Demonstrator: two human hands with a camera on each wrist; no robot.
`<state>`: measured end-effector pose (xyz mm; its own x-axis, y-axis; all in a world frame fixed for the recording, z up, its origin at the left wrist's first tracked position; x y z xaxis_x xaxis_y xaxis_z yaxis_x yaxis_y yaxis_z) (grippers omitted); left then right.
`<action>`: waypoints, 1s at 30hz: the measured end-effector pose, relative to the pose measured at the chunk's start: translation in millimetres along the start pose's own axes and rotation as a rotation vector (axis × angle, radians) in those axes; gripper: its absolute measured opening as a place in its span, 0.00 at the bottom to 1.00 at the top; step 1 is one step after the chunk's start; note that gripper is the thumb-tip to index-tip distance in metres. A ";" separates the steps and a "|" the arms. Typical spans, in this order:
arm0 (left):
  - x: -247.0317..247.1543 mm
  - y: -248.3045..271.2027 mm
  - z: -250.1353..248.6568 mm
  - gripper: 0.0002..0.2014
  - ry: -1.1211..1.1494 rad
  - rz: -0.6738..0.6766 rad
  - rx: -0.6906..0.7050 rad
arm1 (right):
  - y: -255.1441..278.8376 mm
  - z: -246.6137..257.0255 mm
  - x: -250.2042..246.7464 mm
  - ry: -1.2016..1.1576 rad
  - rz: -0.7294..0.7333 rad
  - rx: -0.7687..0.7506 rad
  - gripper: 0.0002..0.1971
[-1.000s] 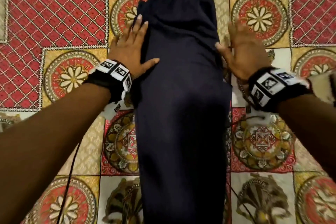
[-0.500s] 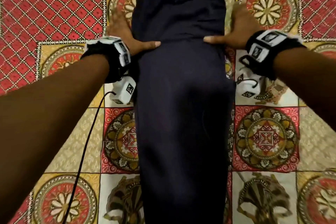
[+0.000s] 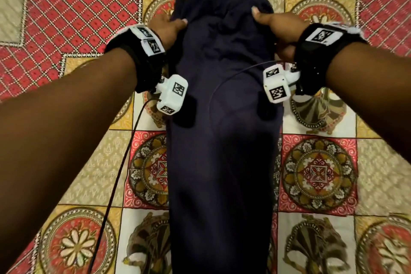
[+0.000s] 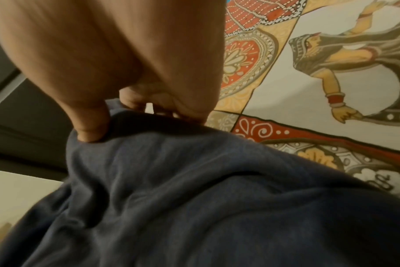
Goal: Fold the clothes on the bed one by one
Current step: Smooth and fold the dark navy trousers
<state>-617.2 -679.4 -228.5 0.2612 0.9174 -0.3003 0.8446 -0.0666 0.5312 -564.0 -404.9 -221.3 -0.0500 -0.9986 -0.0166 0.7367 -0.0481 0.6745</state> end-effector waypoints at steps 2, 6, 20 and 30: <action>-3.4 7.1 -7.5 0.06 0.095 0.005 0.033 | 17.5 8.5 4.5 -0.045 -0.005 -0.048 0.23; -9.7 33.6 -41.8 0.12 0.156 0.038 0.058 | 45.1 27.7 4.9 -0.219 0.115 -0.039 0.13; -7.9 58.0 -61.6 0.20 0.482 0.216 0.003 | 78.2 62.0 -0.1 -0.203 0.211 0.070 0.21; -27.1 50.0 -65.6 0.12 0.525 0.444 -0.087 | 93.3 74.7 -10.9 -0.322 0.554 -0.265 0.30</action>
<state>-612.7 -681.9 -141.7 0.2941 0.8803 0.3722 0.6639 -0.4683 0.5830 -545.0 -396.9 -103.1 0.2141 -0.8233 0.5256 0.8491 0.4229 0.3165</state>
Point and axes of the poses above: each hand's wrist, its own y-axis away from the middle knuckle, its own x-axis out of the palm, z = x × y, the point moved 3 cm from there along -y, towards the middle knuckle, and after that the axes turned 6 degrees about z, right-handed, at the moved point
